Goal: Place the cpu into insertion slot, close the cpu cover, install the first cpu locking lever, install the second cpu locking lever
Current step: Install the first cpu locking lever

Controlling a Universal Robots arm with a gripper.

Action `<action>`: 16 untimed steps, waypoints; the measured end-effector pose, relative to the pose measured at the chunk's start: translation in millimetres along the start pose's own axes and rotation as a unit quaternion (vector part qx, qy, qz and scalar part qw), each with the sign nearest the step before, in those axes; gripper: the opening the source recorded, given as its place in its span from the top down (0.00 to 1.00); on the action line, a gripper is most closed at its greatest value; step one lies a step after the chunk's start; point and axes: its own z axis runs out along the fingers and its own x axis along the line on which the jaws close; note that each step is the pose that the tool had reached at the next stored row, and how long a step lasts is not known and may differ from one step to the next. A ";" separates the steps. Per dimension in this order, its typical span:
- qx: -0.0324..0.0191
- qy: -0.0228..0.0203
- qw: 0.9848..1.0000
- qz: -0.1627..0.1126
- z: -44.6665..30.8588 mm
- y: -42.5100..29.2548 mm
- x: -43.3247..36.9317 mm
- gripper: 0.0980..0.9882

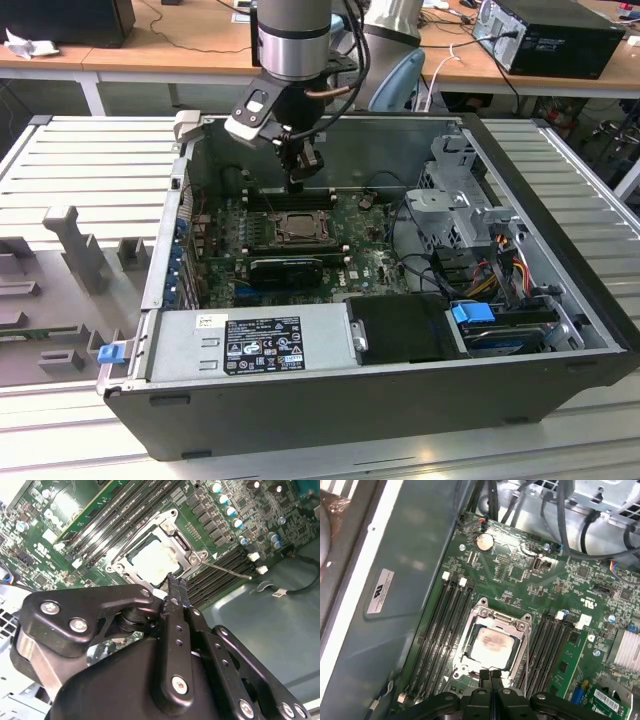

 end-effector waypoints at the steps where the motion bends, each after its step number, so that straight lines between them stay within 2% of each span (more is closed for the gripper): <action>1: 0.000 0.000 1.000 -0.010 0.0 0.0 0.0 0.99; 5: 0.000 0.001 0.998 -0.056 0.2 0.0 0.0 0.99; 6: 0.001 0.002 0.997 -0.072 0.4 0.0 0.0 0.99; 8: 0.001 0.003 0.994 -0.107 1.2 0.0 0.0 0.99; 10: 0.001 0.004 0.989 -0.145 2.1 0.0 0.0 0.99; 12: 0.001 0.005 0.982 -0.187 3.3 -0.1 0.0 0.99; 14: 0.002 0.006 0.979 -0.205 3.8 -0.1 0.0 0.99; 15: 0.002 0.006 0.975 -0.224 4.4 -0.1 0.0 0.99; 16: 0.002 0.006 0.972 -0.233 4.7 -0.1 0.0 0.99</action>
